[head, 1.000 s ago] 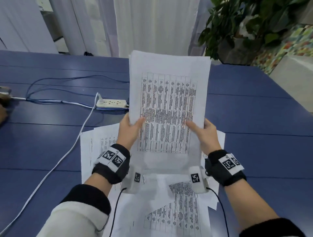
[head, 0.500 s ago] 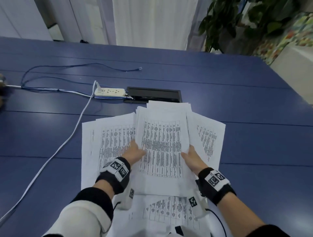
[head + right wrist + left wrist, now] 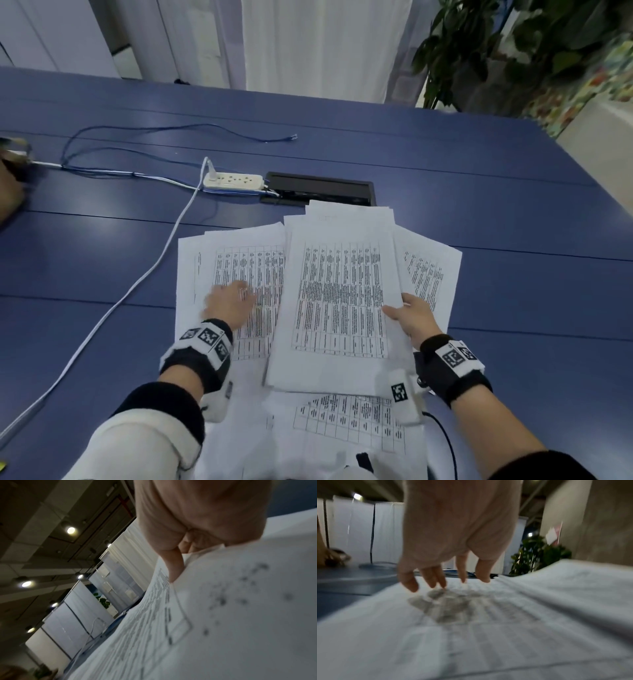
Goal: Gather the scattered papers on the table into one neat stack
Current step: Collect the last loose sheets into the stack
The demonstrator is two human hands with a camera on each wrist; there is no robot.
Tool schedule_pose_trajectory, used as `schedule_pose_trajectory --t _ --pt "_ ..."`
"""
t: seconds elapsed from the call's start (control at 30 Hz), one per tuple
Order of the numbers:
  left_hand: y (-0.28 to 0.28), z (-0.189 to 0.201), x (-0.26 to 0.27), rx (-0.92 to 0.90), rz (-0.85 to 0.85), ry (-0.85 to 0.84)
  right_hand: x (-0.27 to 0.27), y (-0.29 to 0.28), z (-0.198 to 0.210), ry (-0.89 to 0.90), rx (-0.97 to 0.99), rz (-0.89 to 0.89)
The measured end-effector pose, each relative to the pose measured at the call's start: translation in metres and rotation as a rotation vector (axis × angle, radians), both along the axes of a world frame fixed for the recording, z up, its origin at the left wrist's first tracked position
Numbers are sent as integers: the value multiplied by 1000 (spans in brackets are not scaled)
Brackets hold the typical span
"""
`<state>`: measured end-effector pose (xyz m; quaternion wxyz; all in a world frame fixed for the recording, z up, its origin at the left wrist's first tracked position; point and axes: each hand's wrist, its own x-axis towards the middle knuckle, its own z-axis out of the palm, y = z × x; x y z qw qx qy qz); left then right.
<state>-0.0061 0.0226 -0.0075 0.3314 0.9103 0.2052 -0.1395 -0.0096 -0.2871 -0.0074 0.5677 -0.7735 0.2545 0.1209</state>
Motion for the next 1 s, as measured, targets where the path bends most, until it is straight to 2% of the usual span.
schedule_pose_trajectory --t 0.07,0.17,0.33,0.47,0.73,0.87,0.93,1.0 --pt "23 -2 -6 200 179 62 3 -8 6 -42 -2 -14" --pt "43 -5 -10 227 352 114 9 -18 11 -89 4 -72" --pt "40 -8 8 94 311 114 19 -20 15 -104 45 -108" --pt "24 -5 20 60 263 115 19 -15 5 -48 13 -102" --pt "11 -8 32 -311 131 -2 13 2 4 -24 66 -17" --pt "0 -3 21 -584 244 -46 16 14 6 -16 102 62" --pt "-5 -4 20 -748 306 -9 15 26 7 -13 131 108" --pt "-10 -3 18 -827 290 -5 13 38 7 -5 154 145"
